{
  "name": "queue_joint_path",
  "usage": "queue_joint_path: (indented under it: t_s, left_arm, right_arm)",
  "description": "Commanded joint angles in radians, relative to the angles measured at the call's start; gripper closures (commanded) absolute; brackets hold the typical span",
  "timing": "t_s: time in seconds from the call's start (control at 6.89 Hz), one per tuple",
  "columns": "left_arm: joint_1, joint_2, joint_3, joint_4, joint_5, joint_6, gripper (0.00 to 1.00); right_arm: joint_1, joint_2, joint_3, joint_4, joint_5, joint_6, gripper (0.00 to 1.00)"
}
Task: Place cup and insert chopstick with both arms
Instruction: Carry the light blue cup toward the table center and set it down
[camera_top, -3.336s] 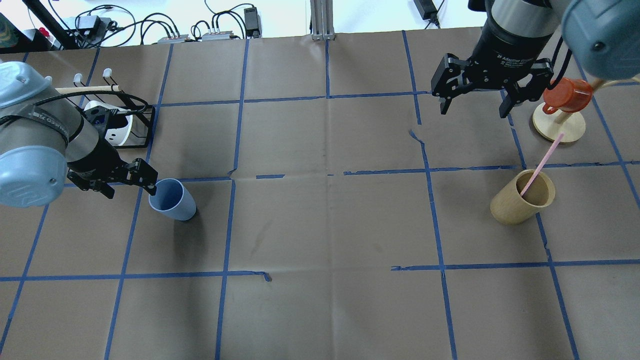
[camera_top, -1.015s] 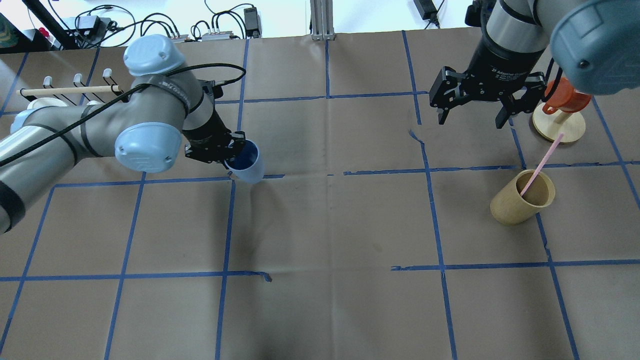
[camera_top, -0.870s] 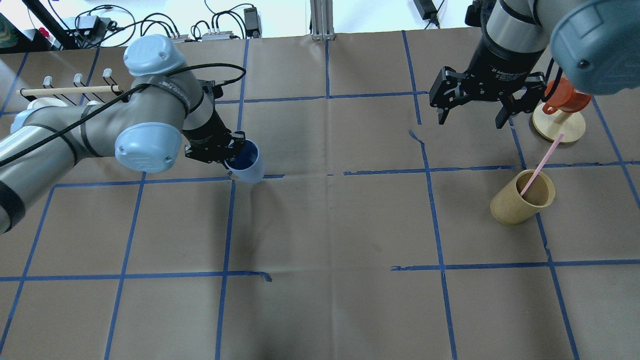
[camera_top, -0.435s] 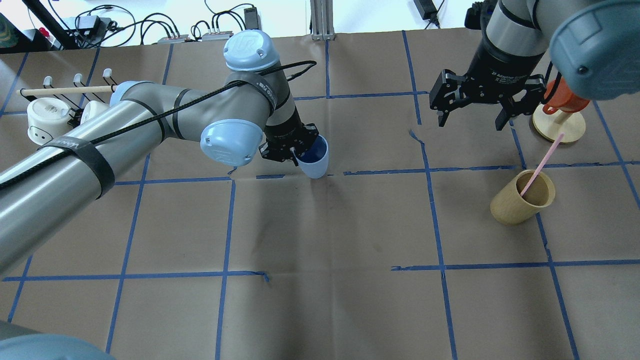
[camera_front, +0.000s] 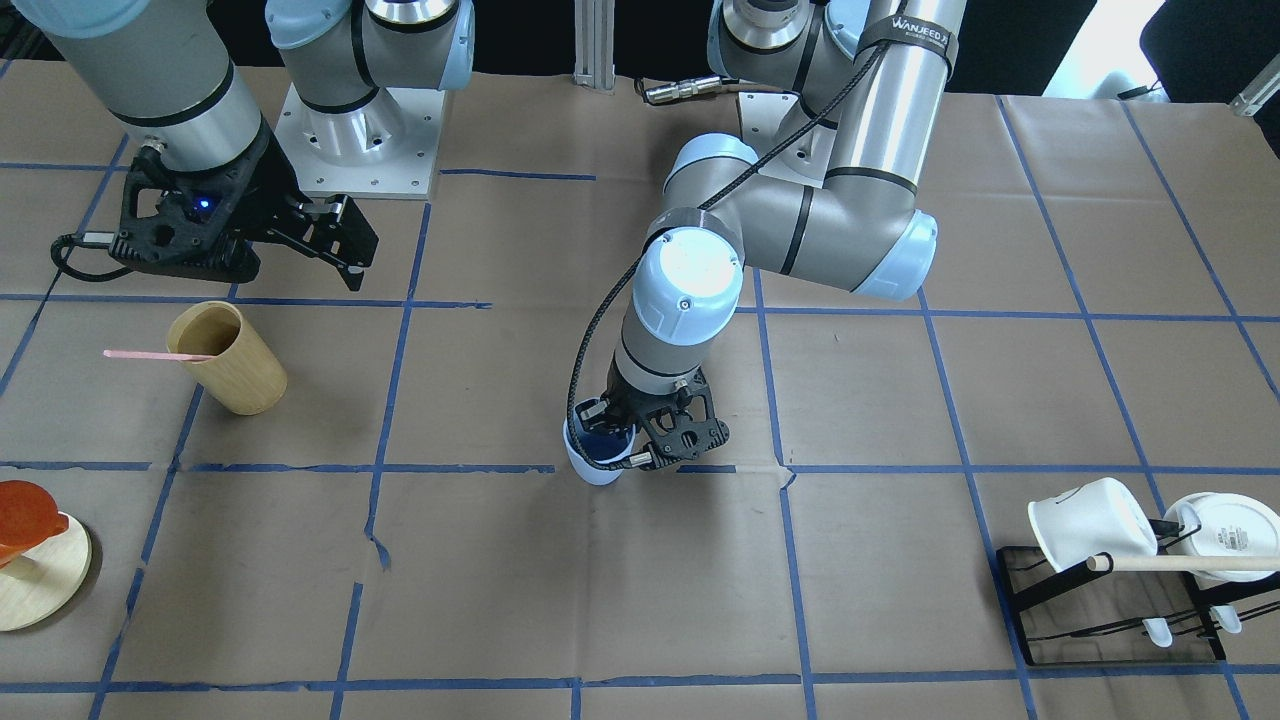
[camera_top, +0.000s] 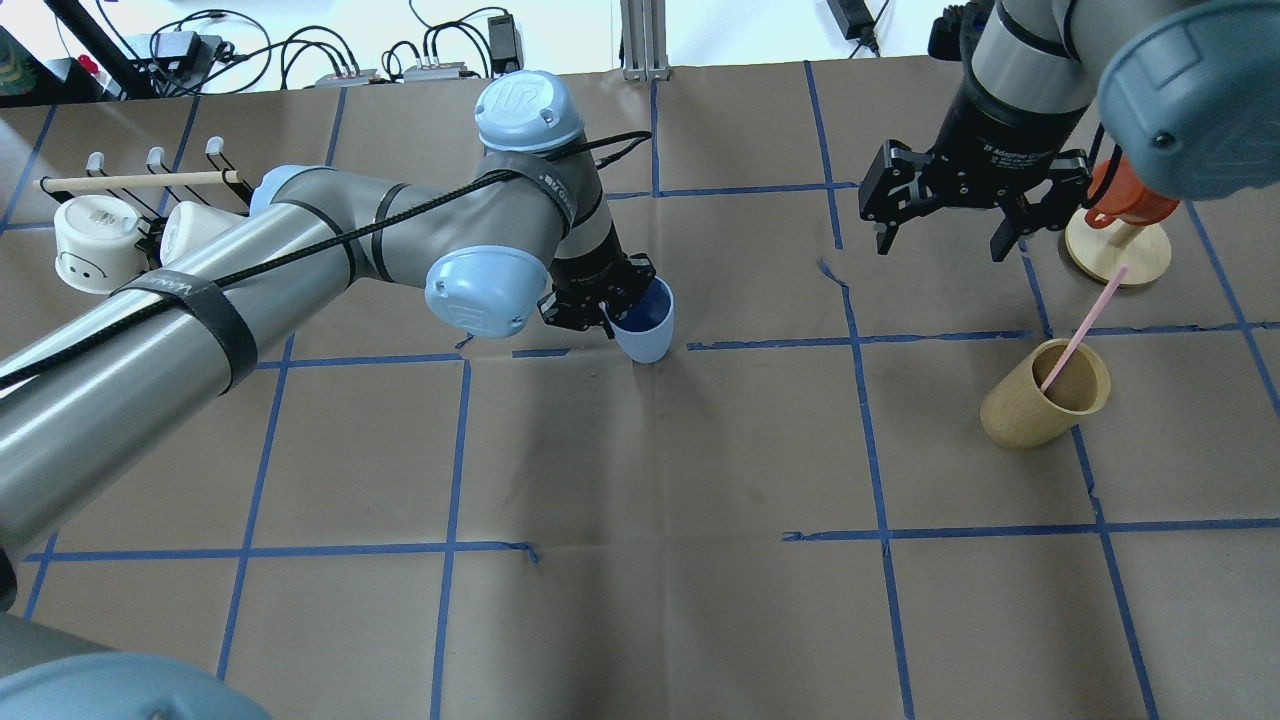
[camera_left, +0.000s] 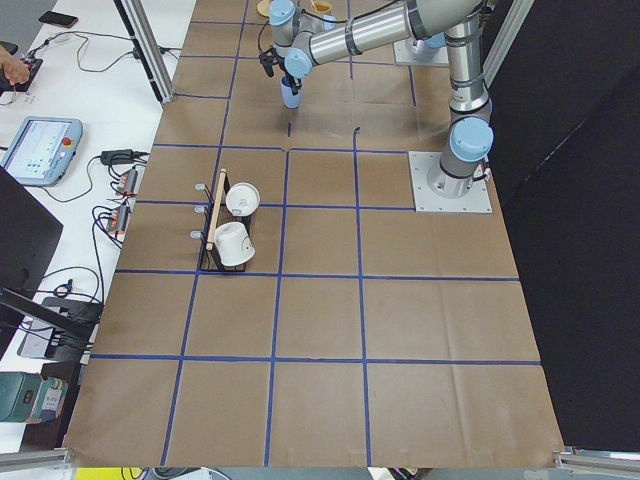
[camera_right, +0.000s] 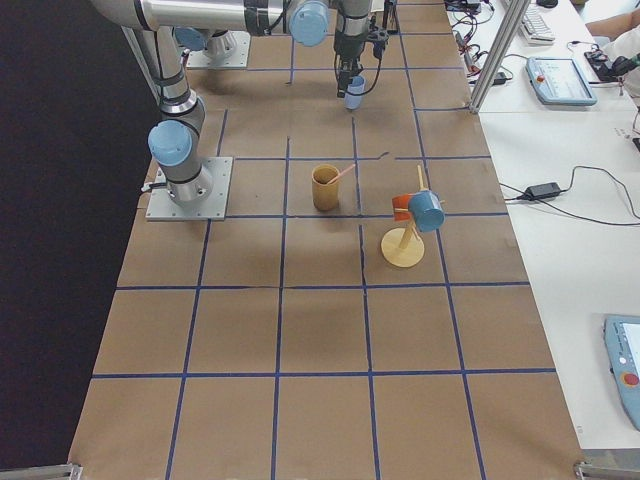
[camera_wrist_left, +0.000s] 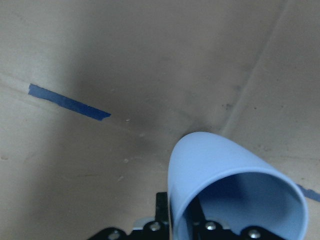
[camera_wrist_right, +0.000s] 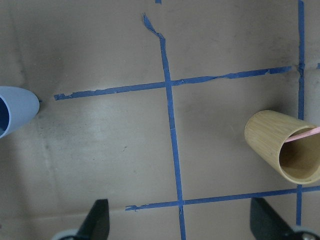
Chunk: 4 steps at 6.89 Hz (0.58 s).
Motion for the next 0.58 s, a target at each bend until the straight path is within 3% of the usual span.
queue_joint_path:
  t_s: [0.0,0.15,0.44]
  left_arm:
    - [0.006,0.037,0.005,0.0,0.002,0.017,0.0]
    - [0.017,0.072,0.028,-0.019,0.003,0.068,0.0]
    - [0.067,0.116,0.156,-0.241,0.057,0.231,0.0]
  right_arm:
    - [-0.022,0.003,0.002,-0.007,-0.004,-0.052,0.01]
    - [-0.053,0.018,0.005,-0.007,-0.01,-0.078,0.01]
    - [-0.193,0.06,0.005,-0.007,0.0,-0.199,0.01]
